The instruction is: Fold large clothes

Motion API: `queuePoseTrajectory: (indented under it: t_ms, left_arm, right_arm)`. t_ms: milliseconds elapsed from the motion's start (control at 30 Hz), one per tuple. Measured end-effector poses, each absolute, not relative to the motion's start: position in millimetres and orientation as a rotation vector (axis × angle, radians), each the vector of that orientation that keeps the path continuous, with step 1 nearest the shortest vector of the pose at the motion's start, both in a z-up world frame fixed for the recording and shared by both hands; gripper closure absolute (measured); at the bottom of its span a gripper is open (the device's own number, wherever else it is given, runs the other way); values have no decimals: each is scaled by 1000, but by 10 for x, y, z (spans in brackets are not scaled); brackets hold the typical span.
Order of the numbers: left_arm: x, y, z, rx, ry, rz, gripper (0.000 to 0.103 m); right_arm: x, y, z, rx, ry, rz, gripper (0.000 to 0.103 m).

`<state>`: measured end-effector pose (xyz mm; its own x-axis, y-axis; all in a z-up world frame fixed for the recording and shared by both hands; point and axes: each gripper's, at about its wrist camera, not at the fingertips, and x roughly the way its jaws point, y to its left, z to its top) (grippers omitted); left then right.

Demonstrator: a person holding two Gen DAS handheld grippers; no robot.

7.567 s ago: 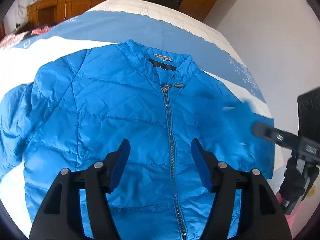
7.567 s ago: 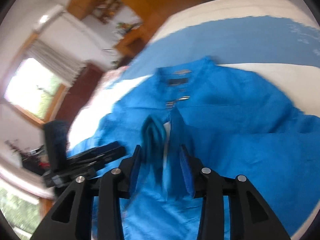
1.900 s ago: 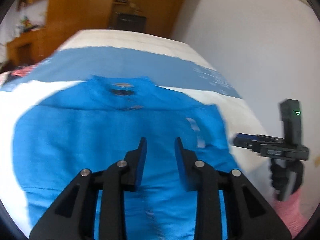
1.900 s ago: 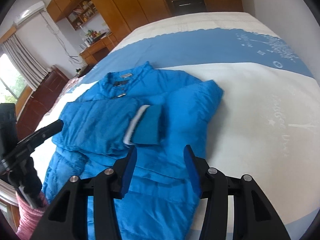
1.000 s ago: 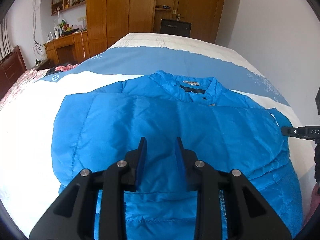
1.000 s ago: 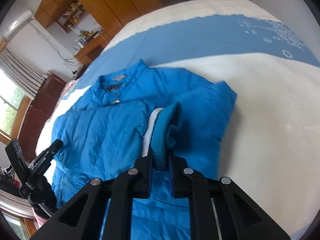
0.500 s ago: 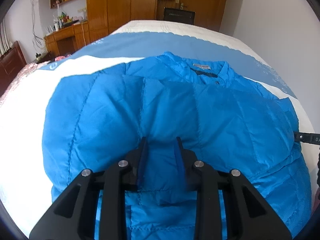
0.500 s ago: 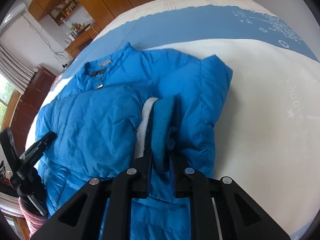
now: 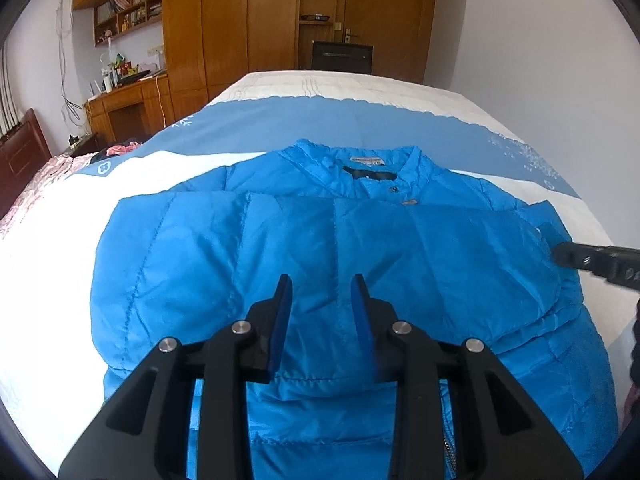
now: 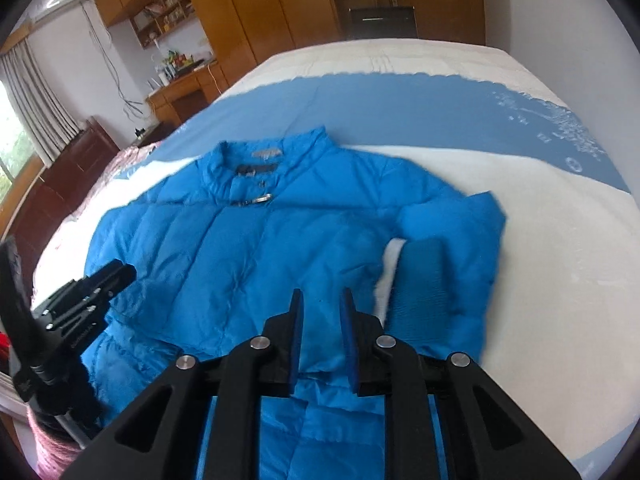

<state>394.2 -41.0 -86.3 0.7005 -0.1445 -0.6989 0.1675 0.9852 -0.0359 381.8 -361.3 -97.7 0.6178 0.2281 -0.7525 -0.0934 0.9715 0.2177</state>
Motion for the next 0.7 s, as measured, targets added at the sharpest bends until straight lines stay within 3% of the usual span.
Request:
queuePoseTrajectory:
  t_ms: [400, 700]
  left_arm:
    - [4038, -474, -1156, 97, 846, -166, 72]
    - [3974, -471, -1141, 100, 815, -144, 73]
  right_arm:
    - [3842, -3370, -1439, 27, 887, 147, 89]
    - [3806, -3446, -1369, 80, 876, 170, 89]
